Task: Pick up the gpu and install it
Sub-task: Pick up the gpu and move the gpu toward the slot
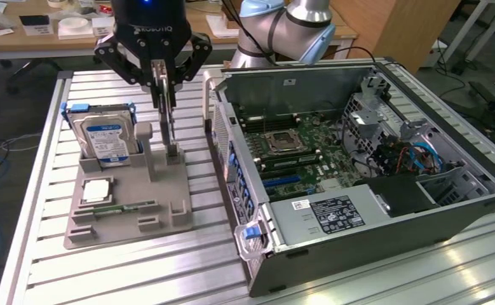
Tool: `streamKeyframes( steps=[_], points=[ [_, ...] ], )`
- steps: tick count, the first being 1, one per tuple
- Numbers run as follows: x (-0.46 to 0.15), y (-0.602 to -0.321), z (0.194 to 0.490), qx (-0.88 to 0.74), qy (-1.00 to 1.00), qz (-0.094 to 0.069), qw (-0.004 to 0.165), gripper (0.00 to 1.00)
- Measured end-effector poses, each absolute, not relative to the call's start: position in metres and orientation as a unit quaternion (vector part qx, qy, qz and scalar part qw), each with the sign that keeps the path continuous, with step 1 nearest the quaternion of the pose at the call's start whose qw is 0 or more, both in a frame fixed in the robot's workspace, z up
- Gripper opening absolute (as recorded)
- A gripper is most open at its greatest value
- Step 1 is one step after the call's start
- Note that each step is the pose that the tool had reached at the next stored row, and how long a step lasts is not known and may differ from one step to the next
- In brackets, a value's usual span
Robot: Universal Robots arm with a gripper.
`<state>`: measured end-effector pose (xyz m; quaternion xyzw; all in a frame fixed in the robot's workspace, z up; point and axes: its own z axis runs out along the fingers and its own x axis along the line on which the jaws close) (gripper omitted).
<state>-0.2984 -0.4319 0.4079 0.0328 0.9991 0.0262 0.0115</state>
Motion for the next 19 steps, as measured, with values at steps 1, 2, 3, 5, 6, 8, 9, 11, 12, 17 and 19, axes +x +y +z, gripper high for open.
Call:
streamKeyframes(
  steps=[1,2,3,5,6,8,9,11,12,17,19],
  points=[
    [-0.2984,-0.4318,0.4083,0.033,0.999,0.026,0.011,0.27],
    [-0.2984,-0.4318,0.4087,0.033,0.999,0.026,0.011,0.27],
    [-0.2984,-0.4318,0.4092,0.033,0.999,0.026,0.011,0.27],
    [-0.2984,-0.4318,0.4095,0.033,0.999,0.026,0.012,0.27],
    [-0.2984,-0.4318,0.4095,0.033,0.999,0.026,0.012,0.27],
    [-0.2984,-0.4318,0.4096,0.033,0.999,0.026,0.012,0.27],
    [-0.2984,-0.4318,0.4096,0.033,0.999,0.026,0.012,0.27],
    [-0.2980,-0.4318,0.4097,0.033,0.999,0.026,0.011,0.27],
    [-0.2976,-0.4318,0.4097,0.033,0.999,0.026,0.011,0.27],
    [-0.2956,-0.4318,0.4096,0.033,0.999,0.026,0.012,0.27],
    [-0.2945,-0.4318,0.4097,0.033,0.999,0.026,0.011,0.27]
  ],
)
